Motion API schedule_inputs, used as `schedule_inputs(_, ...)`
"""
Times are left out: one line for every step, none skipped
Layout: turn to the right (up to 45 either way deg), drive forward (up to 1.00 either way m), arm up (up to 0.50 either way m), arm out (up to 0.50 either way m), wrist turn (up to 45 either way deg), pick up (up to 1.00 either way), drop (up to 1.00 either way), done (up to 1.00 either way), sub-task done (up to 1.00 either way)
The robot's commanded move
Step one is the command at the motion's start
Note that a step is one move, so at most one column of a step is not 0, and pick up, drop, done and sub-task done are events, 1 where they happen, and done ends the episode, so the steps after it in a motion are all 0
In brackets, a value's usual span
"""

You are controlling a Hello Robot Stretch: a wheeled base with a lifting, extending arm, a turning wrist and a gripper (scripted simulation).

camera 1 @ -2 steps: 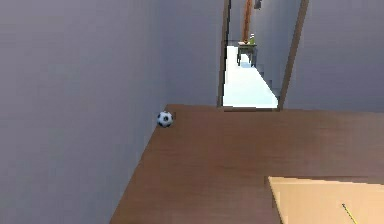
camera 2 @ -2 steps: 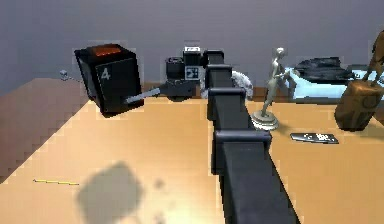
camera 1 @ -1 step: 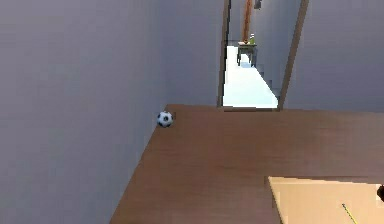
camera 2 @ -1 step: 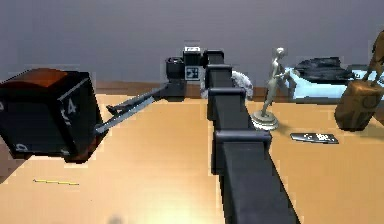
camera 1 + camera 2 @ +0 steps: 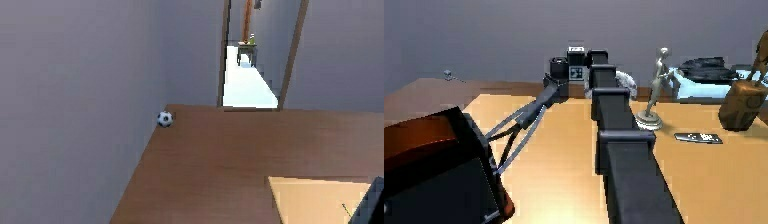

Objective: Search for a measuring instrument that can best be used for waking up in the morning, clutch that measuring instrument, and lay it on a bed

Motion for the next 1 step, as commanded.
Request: schedule_inputs(0.0,0.0,0.0,-0.32,0.0,0.0,0.0,0.0,0.0)
